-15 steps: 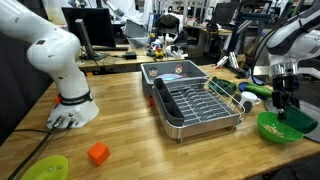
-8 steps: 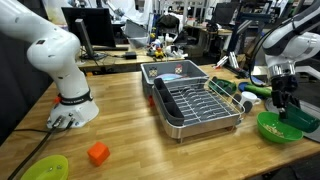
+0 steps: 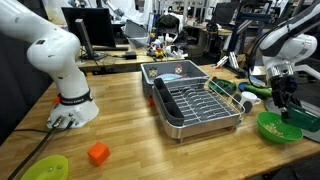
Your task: Pour the contents of the green cup into the green bowl
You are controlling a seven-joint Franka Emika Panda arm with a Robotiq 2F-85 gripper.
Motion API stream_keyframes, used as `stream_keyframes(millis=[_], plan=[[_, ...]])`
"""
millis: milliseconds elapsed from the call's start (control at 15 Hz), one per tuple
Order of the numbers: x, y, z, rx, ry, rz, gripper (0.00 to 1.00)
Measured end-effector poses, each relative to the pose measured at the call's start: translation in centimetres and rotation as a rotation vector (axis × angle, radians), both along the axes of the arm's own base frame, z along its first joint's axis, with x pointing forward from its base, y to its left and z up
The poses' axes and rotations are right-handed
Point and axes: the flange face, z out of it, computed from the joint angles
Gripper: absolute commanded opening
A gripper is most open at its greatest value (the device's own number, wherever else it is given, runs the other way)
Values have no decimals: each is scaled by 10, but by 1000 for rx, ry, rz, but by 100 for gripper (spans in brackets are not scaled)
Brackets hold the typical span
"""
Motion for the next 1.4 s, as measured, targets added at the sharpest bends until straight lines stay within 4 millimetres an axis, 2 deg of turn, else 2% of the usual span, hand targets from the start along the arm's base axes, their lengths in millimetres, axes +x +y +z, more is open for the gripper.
stream_keyframes(millis=[1400], plan=[[-8, -5, 2, 10, 172, -14, 52]])
